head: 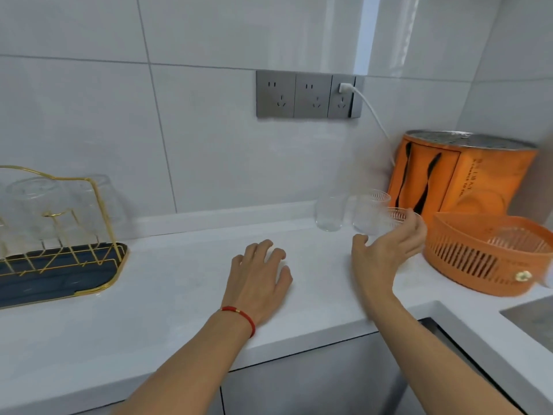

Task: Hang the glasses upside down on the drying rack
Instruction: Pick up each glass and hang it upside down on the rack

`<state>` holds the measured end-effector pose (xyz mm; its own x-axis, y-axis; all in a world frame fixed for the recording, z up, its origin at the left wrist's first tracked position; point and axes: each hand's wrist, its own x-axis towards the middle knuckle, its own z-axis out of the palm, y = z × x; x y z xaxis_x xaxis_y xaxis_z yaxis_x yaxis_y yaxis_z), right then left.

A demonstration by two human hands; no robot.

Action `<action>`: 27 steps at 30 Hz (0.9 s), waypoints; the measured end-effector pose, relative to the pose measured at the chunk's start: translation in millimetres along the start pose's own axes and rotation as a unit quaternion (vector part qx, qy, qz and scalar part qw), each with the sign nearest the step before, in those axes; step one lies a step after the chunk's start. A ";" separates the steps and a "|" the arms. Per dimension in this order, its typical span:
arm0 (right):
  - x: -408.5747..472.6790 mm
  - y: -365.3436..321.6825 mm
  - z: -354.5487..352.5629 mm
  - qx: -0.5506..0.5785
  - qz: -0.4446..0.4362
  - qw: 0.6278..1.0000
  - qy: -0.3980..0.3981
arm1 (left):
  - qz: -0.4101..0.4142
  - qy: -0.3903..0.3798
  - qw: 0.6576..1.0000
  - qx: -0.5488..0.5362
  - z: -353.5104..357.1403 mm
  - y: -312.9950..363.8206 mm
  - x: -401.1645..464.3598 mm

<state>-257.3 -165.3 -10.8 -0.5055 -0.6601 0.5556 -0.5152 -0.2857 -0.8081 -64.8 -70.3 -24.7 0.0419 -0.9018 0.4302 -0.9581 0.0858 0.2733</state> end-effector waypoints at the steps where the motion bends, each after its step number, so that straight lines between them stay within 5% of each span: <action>1: 4.8 4.0 4.4 -0.007 -0.001 1.000 0.012 | 0.002 -0.006 1.000 -0.002 3.8 -0.5 0.6; 10: 35.0 35.9 27.7 -0.081 0.110 0.986 0.090 | 0.004 0.005 1.000 -0.031 11.2 -6.4 -0.2; 15: 37.0 43.0 26.3 -0.103 0.150 0.982 0.041 | -0.007 0.005 0.999 -0.049 8.4 -6.3 -1.5; 21: 4.1 12.1 15.1 -0.014 -0.007 0.987 -0.159 | -0.023 0.015 0.986 -0.167 1.7 -7.0 -4.7; 27: -73.8 -37.9 1.1 0.139 -0.223 0.890 -0.373 | -0.108 0.095 0.907 -0.396 -25.2 -6.8 -13.5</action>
<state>-199.7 -106.5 -21.4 0.3593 -0.6855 0.6333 -0.3059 -0.7276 -0.6140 -51.7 -48.0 -10.7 0.3244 -0.8514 0.4121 -0.4210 0.2602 0.8690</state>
